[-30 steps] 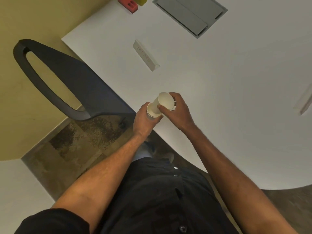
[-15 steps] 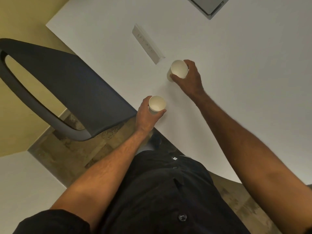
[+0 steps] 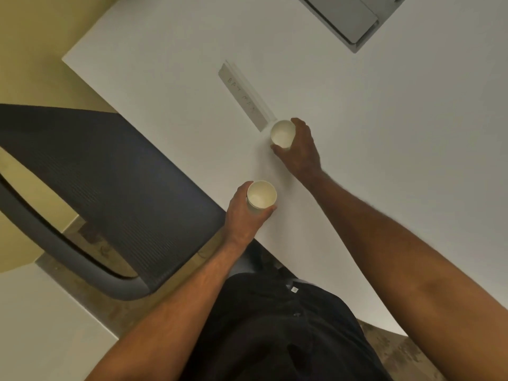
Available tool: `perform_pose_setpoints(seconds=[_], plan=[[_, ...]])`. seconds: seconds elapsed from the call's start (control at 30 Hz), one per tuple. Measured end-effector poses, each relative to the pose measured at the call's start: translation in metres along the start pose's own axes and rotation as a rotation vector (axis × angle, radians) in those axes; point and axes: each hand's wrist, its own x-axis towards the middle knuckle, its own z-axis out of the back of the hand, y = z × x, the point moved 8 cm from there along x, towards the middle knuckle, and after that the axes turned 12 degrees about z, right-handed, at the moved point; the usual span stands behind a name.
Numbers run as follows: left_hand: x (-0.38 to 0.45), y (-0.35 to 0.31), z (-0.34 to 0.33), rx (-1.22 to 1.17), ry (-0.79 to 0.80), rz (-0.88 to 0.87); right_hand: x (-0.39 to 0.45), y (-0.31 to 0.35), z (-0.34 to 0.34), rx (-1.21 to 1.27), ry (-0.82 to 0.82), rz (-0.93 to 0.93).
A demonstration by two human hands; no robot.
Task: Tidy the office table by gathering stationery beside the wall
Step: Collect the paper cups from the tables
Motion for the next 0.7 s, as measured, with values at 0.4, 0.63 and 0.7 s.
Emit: perform_pose_setpoints(seconds=[0.4, 0.63, 0.7], plan=[[0.019, -0.003, -0.002, 0.059, 0.021, -0.006, 0.002, -0.017, -0.006, 0.043, 0.029, -0.050], [0.017, -0.012, -0.008, 0.071, 0.041, -0.051, -0.049, -0.016, 0.021, 0.138, -0.171, -0.082], [0.013, -0.013, -0.011, 0.087, 0.056, -0.058, -0.075, -0.015, 0.030, 0.161, -0.265, -0.077]])
